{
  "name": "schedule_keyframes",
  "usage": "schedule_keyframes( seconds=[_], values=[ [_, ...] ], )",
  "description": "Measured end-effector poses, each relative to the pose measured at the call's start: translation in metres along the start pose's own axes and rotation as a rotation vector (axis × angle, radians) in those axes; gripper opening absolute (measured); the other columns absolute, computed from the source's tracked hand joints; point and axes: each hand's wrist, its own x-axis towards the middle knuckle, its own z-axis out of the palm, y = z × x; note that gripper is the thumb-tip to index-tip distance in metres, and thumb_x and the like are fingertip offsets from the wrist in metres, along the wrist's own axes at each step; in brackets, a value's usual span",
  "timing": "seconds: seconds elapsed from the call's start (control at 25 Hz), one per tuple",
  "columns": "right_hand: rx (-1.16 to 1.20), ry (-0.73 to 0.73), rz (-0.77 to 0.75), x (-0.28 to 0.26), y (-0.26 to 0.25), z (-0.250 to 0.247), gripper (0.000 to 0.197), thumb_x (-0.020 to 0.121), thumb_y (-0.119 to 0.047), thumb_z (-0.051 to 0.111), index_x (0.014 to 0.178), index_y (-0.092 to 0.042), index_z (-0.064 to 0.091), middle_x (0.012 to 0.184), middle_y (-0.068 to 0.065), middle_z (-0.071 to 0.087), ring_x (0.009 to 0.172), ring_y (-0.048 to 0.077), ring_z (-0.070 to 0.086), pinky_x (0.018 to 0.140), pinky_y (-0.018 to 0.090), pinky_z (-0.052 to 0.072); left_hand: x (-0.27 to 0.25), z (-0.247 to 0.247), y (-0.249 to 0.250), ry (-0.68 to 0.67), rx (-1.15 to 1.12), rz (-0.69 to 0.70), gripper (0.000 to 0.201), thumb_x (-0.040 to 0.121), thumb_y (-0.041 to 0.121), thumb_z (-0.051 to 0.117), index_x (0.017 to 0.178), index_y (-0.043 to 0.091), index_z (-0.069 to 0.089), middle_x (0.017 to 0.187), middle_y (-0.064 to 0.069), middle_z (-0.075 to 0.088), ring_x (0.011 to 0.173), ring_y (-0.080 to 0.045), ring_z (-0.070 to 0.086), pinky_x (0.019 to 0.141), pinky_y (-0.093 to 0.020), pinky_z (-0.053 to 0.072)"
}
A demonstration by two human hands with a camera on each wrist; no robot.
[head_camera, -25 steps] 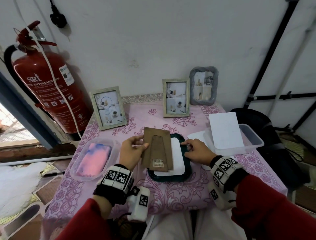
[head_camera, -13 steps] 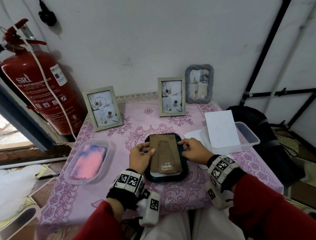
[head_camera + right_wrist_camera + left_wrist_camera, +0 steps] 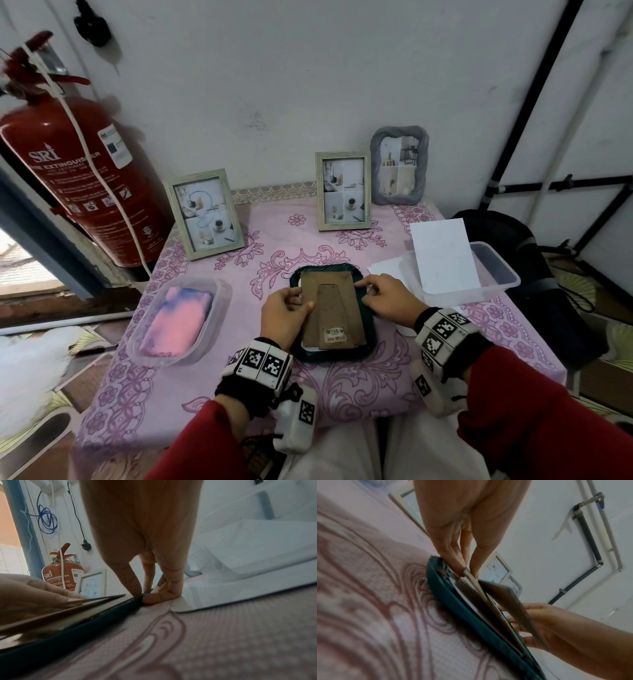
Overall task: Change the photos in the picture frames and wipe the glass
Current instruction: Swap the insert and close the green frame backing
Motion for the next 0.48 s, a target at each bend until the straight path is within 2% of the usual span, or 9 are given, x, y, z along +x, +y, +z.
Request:
schedule_keyframes(
  seconds=[0.08, 0.12, 0.16, 0.2, 0.24, 0.28, 0.36, 0.48],
  values=[
    [-0.001, 0.013, -0.016, -0.001, -0.002, 0.0, 0.032, 0.085, -0.012, 0.063, 0.115, -0.003, 0.062, 0.073, 0.005, 0.053, 0.072, 0.016, 0.05, 0.055, 0.012, 0.034, -0.001, -0.001, 0.0, -0.001, 0.073, 0.021, 0.04, 0.079, 0.007, 0.071, 0.117, 0.0, 0.06, 0.091, -0.007, 0.06, 0.075, -0.013, 0.055, 0.063, -0.001, 0.045],
    [-0.008, 0.007, -0.021, -0.002, -0.003, 0.0, 0.034, 0.084, -0.016, 0.066, 0.115, -0.003, 0.061, 0.073, 0.004, 0.053, 0.072, 0.016, 0.05, 0.059, 0.018, 0.035, -0.001, -0.002, 0.001, -0.001, 0.13, 0.034, 0.041, 0.078, 0.009, 0.072, 0.117, 0.001, 0.061, 0.097, -0.009, 0.061, 0.082, -0.016, 0.056, 0.073, -0.007, 0.048],
    [-0.014, -0.001, -0.022, -0.003, -0.004, 0.0, 0.037, 0.082, -0.017, 0.068, 0.115, -0.003, 0.06, 0.073, 0.003, 0.052, 0.072, 0.015, 0.05, 0.063, 0.021, 0.035, -0.001, -0.003, 0.0, 0.004, 0.197, 0.042, 0.043, 0.077, 0.013, 0.073, 0.117, 0.004, 0.061, 0.105, -0.012, 0.06, 0.093, -0.021, 0.057, 0.087, -0.019, 0.049],
    [-0.018, -0.005, -0.018, -0.003, -0.004, 0.0, 0.039, 0.081, -0.018, 0.069, 0.116, -0.003, 0.06, 0.072, 0.001, 0.051, 0.072, 0.015, 0.049, 0.066, 0.023, 0.036, 0.0, -0.004, 0.0, 0.018, 0.257, 0.042, 0.045, 0.076, 0.016, 0.074, 0.118, 0.007, 0.061, 0.111, -0.015, 0.056, 0.103, -0.027, 0.055, 0.097, -0.03, 0.046],
    [-0.02, -0.007, -0.014, -0.003, -0.004, 0.0, 0.041, 0.081, -0.019, 0.07, 0.117, -0.003, 0.059, 0.072, -0.001, 0.05, 0.072, 0.015, 0.048, 0.068, 0.023, 0.037, 0.0, -0.005, -0.002, 0.04, 0.296, 0.031, 0.047, 0.075, 0.019, 0.074, 0.12, 0.01, 0.061, 0.115, -0.016, 0.051, 0.11, -0.03, 0.05, 0.102, -0.034, 0.04],
    [-0.024, -0.007, -0.012, -0.004, -0.005, 0.0, 0.042, 0.081, -0.019, 0.07, 0.117, -0.003, 0.059, 0.071, -0.002, 0.049, 0.073, 0.015, 0.048, 0.069, 0.024, 0.037, 0.0, -0.006, -0.003, 0.063, 0.32, 0.01, 0.048, 0.075, 0.022, 0.074, 0.12, 0.013, 0.06, 0.118, -0.015, 0.047, 0.115, -0.03, 0.045, 0.103, -0.032, 0.035],
    [-0.023, -0.004, -0.011, -0.004, -0.005, 0.0, 0.043, 0.081, -0.019, 0.07, 0.118, -0.002, 0.058, 0.072, -0.001, 0.049, 0.075, 0.015, 0.049, 0.07, 0.024, 0.037, 0.001, -0.008, -0.006, 0.058, 0.362, -0.027, 0.045, 0.078, 0.028, 0.071, 0.121, 0.017, 0.059, 0.119, -0.013, 0.046, 0.119, -0.028, 0.037, 0.098, -0.028, 0.029],
    [-0.014, -0.024, -0.015, -0.005, -0.005, -0.001, 0.046, 0.079, -0.019, 0.072, 0.119, -0.002, 0.057, 0.079, 0.004, 0.052, 0.076, 0.016, 0.049, 0.072, 0.027, 0.04, 0.003, -0.01, -0.01, -0.026, 0.373, -0.031, 0.039, 0.082, 0.03, 0.066, 0.119, 0.018, 0.062, 0.114, -0.014, 0.055, 0.118, -0.029, 0.04, 0.098, -0.029, 0.033]
  ],
)
